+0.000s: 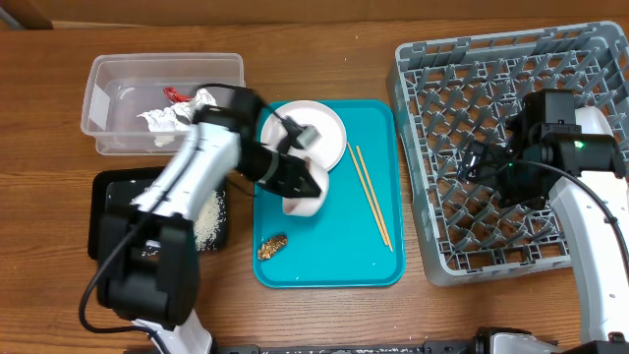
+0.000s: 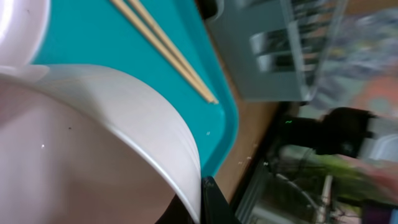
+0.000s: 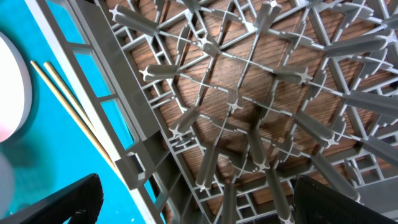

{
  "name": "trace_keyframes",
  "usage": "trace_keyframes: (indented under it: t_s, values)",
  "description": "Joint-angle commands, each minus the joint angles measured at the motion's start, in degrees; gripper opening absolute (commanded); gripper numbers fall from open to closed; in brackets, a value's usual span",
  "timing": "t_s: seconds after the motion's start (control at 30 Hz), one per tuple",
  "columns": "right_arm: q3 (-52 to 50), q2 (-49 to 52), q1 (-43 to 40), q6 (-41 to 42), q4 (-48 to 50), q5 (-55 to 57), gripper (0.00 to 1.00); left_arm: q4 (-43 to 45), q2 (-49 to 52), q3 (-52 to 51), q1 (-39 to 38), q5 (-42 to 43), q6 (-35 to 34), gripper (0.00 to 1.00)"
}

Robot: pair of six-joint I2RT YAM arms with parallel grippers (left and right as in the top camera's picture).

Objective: Sort waste into correct bins and load items into the dishwasher
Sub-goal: 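Return the emptied pink bowl to the teal tray with the left gripper, then reach the right gripper to the pink bowl and grasp its rim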

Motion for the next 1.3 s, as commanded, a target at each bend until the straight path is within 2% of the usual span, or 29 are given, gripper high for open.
trace_keyframes:
  t_s: [0.0,0.1,0.27,0.33,0.47,0.57,0.67,0.8,0.93,1.03,1.27]
  values:
    - [0.8,-0.3,0.0,0.0,0.2,0.1,1.0,1.9,-0.4,1.0,-7.1,-15.3,-11.1,0.04]
    - [0.8,-0.3,0.0,0.0,0.2,0.1,1.0,3.9,-0.4,1.0,-13.6,-23.6,-15.0,0.04]
    - [0.8,-0.3,0.0,0.0,0.2,0.1,1.0,7.6,-0.4,1.0,-22.0,-31.8,-17.9,0.04]
    - [0.8,-0.3,0.0,0.0,0.2,0.1,1.0,9.2,-0.4,1.0,-23.8,-35.2,-20.2,0.04]
    - [0.8,-0.3,0.0,0.0,0.2,0.1,1.0,10.8,-0.4,1.0,-24.4,-36.8,-22.3,0.05]
    - [0.8,-0.3,0.0,0.0,0.1,0.1,1.0,10.9,-0.4,1.3,-23.5,-36.8,-22.6,0.12]
    - [0.8,-0.3,0.0,0.0,0.1,0.1,1.0,8.3,-0.4,3.1,-22.3,-36.7,-24.4,0.24]
    - [0.8,-0.3,0.0,0.0,0.2,0.1,1.0,4.5,-1.7,6.7,-20.6,-36.5,-24.9,0.27]
    - [0.8,-0.3,0.0,0.1,0.2,0.0,1.0,4.3,-6.4,8.4,-17.8,-37.0,-26.0,0.33]
    - [0.8,-0.3,0.0,0.0,0.7,-1.7,1.0,3.7,-11.0,8.4,-14.2,-37.0,-27.0,0.41]
    - [2.3,-0.3,5.1,-1.7,3.5,-7.5,0.99,-3.9,-18.0,8.4,-3.8,-37.0,-27.4,0.45]
